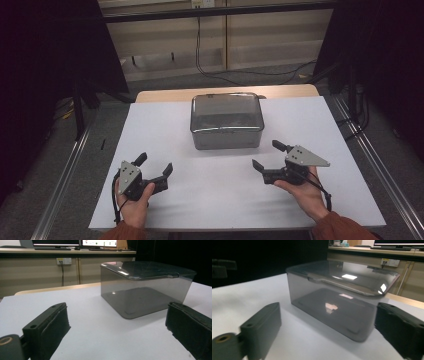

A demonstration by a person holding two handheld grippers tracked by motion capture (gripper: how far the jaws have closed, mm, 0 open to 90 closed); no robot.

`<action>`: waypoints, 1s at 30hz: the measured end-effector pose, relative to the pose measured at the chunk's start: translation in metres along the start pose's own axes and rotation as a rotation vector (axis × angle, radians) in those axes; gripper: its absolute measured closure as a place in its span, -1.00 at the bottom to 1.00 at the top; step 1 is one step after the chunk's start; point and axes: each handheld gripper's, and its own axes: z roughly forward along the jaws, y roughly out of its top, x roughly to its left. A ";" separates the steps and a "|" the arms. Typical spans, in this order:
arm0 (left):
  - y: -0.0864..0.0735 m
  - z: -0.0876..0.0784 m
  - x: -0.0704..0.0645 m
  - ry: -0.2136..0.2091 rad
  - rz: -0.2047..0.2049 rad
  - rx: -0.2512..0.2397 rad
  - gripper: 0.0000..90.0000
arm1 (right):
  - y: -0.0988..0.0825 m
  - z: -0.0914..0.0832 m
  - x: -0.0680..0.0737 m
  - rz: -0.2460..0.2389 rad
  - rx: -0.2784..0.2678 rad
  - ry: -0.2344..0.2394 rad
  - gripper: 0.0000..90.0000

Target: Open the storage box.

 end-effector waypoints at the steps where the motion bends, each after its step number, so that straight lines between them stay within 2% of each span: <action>1: 0.000 0.000 0.000 -0.002 -0.001 0.000 -0.90 | 0.001 0.003 0.001 -0.004 0.001 -0.002 -0.91; 4: 0.000 0.000 -0.001 -0.008 -0.006 0.001 -0.90 | 0.006 0.015 0.005 -0.030 0.001 0.010 -0.92; 11: 0.000 0.001 -0.001 -0.009 -0.006 0.005 -0.90 | 0.014 0.029 0.011 -0.048 -0.001 0.028 -0.93; 12: -0.001 0.001 -0.001 -0.008 -0.004 0.008 -0.90 | 0.017 0.032 0.012 -0.066 -0.008 0.024 -0.91; 15: -0.001 0.001 0.000 -0.008 -0.001 0.013 -0.90 | 0.018 0.036 0.012 -0.078 -0.005 0.018 -0.90; 16: -0.001 0.002 -0.001 -0.012 -0.001 0.013 -0.90 | 0.019 0.040 0.012 -0.118 0.007 0.006 -0.90; 22: -0.001 0.002 0.000 -0.027 -0.003 0.011 -0.90 | 0.023 0.050 0.012 -0.149 0.005 -0.001 -0.87; 25: 0.000 0.002 0.000 -0.021 0.001 0.014 -0.90 | 0.025 0.053 0.012 -0.163 -0.002 -0.008 -0.86; 30: -0.001 0.002 0.000 -0.013 -0.003 0.015 -0.90 | 0.032 0.060 0.011 -0.262 0.014 -0.045 -0.85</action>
